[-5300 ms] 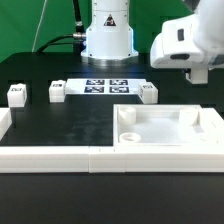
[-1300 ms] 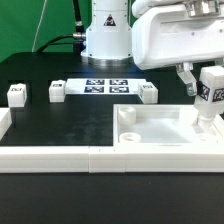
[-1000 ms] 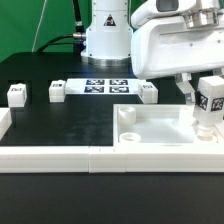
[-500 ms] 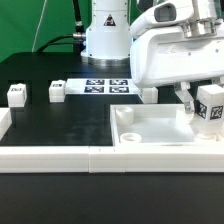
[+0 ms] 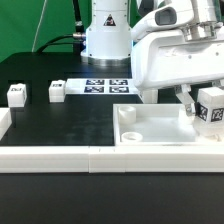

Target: Assemble one leg

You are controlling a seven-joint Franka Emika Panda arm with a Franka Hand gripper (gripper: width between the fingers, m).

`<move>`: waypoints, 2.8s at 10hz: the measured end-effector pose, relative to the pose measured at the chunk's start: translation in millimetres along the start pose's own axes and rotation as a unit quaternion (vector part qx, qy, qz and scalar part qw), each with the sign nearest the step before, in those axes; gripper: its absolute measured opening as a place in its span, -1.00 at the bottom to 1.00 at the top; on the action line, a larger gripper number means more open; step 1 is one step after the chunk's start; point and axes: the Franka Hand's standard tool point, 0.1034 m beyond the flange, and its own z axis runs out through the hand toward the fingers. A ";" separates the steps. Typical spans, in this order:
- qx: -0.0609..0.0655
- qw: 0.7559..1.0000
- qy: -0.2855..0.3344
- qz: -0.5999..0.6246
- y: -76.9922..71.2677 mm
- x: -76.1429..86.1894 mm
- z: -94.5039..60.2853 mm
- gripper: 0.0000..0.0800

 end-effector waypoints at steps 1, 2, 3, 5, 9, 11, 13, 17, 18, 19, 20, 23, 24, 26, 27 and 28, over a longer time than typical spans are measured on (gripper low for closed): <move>0.000 1.000 0.000 0.000 -0.1 -0.1 0.0 -0.07; 0.000 1.000 0.000 0.000 -0.1 -0.1 0.0 -0.07; 0.000 1.000 0.000 0.000 -0.1 -0.1 0.0 0.37; 0.000 1.000 0.000 0.000 -0.1 -0.1 0.0 0.58; 0.001 1.000 -0.004 -0.001 0.1 5.4 -5.2 0.62; 0.000 1.000 -0.003 -0.002 1.3 16.0 -16.9 0.62; 0.001 1.000 -0.006 -0.004 1.1 21.1 -24.1 0.62; 0.019 0.995 -0.093 0.014 -2.9 6.6 -18.1 0.62; 0.024 0.991 -0.133 0.019 -1.6 10.5 -19.0 0.62; 0.029 0.987 -0.156 0.018 -2.0 12.1 -18.8 0.62; 0.040 0.978 -0.205 0.020 -5.7 5.7 -19.5 0.62; 0.063 0.956 -0.284 0.021 -7.3 10.7 -16.6 0.62; 0.063 0.956 -0.285 0.021 -7.5 9.7 -16.7 0.62; 0.062 0.957 -0.283 0.020 -6.9 10.7 -16.4 0.62; 0.057 0.962 -0.268 0.015 -4.4 18.2 -15.8 0.62; 0.048 0.968 -0.247 -0.003 -0.9 28.0 -14.8 0.62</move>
Offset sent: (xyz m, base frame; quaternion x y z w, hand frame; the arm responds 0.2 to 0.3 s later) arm 0.0000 0.0000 0.0000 0.0000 0.0000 0.0000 1.0000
